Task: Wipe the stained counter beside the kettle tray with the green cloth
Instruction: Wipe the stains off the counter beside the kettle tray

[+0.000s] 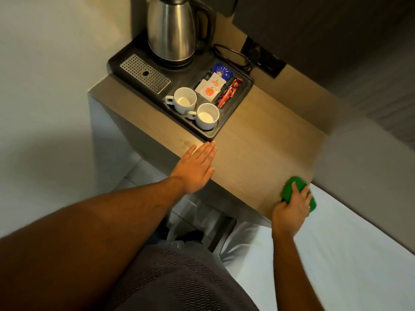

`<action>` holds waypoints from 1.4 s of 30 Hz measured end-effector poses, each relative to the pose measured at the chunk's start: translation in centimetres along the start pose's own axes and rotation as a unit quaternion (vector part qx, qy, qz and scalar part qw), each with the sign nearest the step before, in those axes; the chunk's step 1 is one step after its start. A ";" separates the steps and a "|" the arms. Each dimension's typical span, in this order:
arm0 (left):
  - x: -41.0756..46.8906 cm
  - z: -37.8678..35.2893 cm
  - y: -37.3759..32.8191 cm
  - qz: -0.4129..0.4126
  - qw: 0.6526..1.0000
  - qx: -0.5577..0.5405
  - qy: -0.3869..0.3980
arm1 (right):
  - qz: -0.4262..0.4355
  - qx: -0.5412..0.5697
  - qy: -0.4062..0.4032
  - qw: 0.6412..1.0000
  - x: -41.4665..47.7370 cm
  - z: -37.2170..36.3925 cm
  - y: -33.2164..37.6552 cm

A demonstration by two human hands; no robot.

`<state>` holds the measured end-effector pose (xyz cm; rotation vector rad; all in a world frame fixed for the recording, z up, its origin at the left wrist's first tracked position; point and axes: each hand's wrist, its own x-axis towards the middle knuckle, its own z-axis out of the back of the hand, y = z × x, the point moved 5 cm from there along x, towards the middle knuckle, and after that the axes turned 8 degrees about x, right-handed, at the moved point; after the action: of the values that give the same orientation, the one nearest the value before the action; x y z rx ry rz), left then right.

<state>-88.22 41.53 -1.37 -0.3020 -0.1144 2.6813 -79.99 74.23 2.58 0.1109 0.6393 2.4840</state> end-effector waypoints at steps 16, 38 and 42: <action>-1.1 1.2 0.6 -0.039 0.994 -0.098 -0.010 | 0.231 0.028 0.139 0.963 -1.6 -8.7 16.4; -26.9 2.0 13.7 0.363 0.930 -0.033 -0.046 | 0.431 0.181 0.319 0.824 -23.2 -15.8 32.5; -36.3 1.0 14.1 0.473 0.880 -0.028 -0.040 | 0.460 0.189 0.363 0.788 -31.0 -17.4 34.1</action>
<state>-62.28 13.08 4.80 -0.3178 -0.0793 3.6757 -74.99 25.27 4.91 -0.5538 1.7564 3.2632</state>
